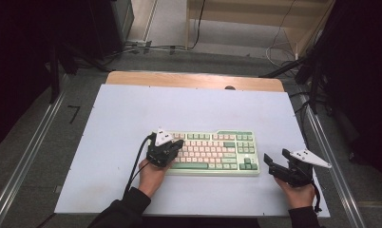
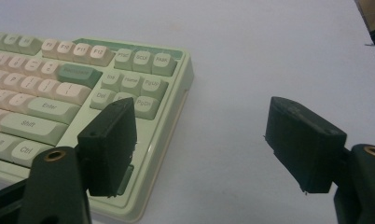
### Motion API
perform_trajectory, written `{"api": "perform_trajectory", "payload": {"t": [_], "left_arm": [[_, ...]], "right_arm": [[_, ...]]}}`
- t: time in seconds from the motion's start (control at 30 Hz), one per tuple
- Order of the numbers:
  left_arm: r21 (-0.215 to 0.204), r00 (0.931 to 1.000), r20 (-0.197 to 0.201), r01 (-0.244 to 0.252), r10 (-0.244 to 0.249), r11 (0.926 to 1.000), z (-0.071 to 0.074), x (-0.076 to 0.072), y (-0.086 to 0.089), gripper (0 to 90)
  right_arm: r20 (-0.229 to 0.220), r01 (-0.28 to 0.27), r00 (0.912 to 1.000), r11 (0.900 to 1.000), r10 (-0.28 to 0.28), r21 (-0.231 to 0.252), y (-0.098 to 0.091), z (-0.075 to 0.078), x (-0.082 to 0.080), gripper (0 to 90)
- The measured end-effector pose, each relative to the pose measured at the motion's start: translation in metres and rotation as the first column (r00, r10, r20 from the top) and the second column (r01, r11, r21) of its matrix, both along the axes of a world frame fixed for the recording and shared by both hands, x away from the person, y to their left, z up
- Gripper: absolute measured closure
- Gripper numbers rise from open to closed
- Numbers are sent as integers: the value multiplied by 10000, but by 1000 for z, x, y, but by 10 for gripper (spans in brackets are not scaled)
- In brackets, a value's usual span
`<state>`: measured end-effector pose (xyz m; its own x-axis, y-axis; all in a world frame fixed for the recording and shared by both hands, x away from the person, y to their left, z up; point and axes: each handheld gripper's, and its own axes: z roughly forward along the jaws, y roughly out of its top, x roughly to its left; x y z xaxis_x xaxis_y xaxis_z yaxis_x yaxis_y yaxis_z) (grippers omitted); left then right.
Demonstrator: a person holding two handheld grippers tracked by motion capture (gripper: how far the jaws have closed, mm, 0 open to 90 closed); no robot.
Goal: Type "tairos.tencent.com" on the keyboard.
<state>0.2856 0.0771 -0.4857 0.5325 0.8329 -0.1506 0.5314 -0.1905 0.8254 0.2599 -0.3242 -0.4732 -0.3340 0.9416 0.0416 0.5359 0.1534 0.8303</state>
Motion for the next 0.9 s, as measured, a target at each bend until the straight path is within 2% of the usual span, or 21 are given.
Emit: {"api": "perform_trajectory", "payload": {"t": [0.27, 0.9], "left_arm": [[255, 9983, -549, 183, -168, 9995, -5, 5, -6, 900], [212, 9976, -672, 159, -145, 9996, -5, 10, -9, 900]], "right_arm": [[-24, 6, 10000, 10000, -6, 16, -1, 0, 0, 227], [-13, -1, 10000, 10000, 1, -11, -1, 0, -1, 226]]}}
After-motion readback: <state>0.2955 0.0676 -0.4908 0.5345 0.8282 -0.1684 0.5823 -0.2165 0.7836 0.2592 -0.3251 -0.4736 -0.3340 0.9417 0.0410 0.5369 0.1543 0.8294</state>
